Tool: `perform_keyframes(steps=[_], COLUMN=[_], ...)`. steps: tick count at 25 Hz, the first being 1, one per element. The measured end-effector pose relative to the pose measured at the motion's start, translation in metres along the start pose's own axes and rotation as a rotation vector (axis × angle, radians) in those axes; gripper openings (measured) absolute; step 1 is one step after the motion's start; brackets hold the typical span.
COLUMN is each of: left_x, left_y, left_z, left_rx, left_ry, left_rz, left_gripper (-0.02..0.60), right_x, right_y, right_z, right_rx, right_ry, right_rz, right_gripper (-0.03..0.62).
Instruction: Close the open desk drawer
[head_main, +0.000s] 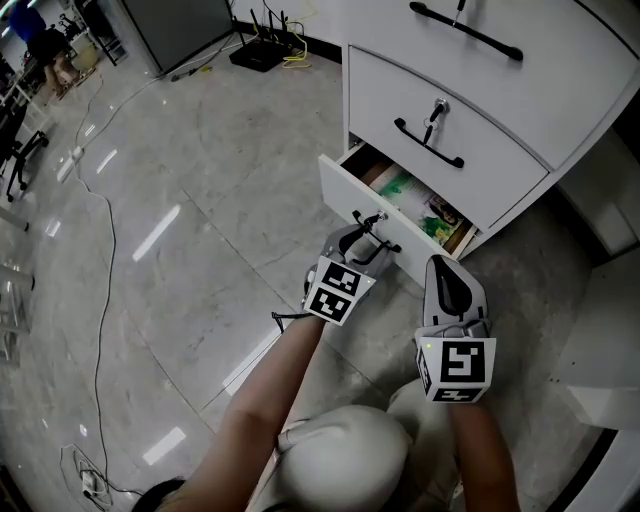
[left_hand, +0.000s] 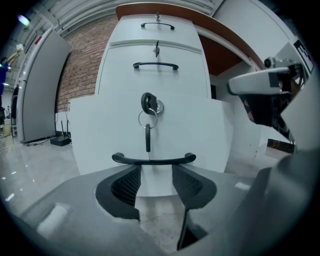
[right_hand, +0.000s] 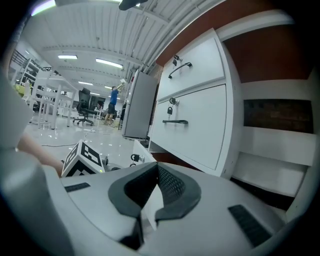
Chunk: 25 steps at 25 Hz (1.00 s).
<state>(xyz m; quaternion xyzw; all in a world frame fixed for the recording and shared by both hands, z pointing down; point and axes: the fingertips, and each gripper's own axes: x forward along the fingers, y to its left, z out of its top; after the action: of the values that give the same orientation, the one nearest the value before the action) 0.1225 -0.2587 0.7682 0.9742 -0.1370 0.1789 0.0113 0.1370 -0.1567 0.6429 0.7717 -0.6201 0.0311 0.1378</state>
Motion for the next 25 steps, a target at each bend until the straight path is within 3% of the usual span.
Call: perform_keyframes(steps=[12, 25], left_x=[0.039, 0.074], left_y=[0.0, 0.002], left_z=[0.014, 0.026], left_rx=[-0.008, -0.022], left_ry=[0.027, 0.063], left_rz=[0.007, -0.001], left_gripper=[0.193, 0.193], right_x=[0.006, 0.003], right_y=[-0.005, -0.023], right_z=[-0.002, 0.003], right_rx=[-0.048, -0.026], right_ry=[0.048, 0.06], right_rz=[0.046, 0.021], right_gripper=[0.011, 0.011])
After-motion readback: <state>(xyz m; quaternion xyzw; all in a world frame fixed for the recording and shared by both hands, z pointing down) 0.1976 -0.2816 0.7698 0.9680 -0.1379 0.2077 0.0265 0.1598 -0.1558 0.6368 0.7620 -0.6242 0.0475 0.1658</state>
